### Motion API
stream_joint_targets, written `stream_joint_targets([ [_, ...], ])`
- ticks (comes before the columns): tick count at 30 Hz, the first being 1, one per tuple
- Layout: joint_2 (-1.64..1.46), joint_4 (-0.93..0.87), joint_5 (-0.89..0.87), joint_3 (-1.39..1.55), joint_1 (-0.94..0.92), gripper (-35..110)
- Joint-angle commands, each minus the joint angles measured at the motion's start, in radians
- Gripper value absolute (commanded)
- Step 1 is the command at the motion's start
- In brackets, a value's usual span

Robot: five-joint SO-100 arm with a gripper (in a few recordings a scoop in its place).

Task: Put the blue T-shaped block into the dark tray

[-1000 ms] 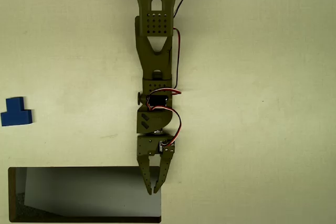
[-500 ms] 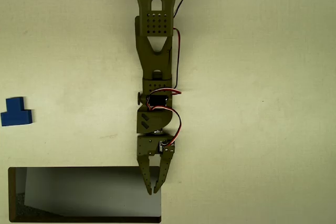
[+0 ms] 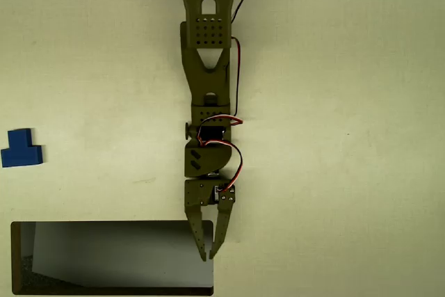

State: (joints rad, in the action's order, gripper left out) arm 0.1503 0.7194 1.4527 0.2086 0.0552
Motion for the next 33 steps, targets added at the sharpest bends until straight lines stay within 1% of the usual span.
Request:
stream_joint_targets([
  [1,-0.218,-0.402,-0.087,-0.094,-0.009,0],
  [5,-0.543,-0.795,-0.127,-0.081,-0.048,0],
  [11,-1.078,-1.42,-0.054,0.118,-0.202,0],
  [13,-1.192,-1.626,0.015,0.175,-0.281,0],
  [15,-1.244,-1.835,0.121,0.193,-0.379,0],
  [17,-1.264,-1.953,0.236,0.238,-0.488,0],
  [19,-1.259,-1.973,0.327,0.307,-0.595,0],
  [21,-1.227,-1.913,0.417,0.403,-0.695,0],
  [24,-1.146,-1.675,0.535,0.541,-0.816,0],
  [26,-1.062,-1.525,0.591,0.56,-0.871,0],
  [29,-0.916,-1.451,0.646,0.471,-0.927,0],
  [33,-0.762,-1.243,0.718,0.465,-0.973,0],
])
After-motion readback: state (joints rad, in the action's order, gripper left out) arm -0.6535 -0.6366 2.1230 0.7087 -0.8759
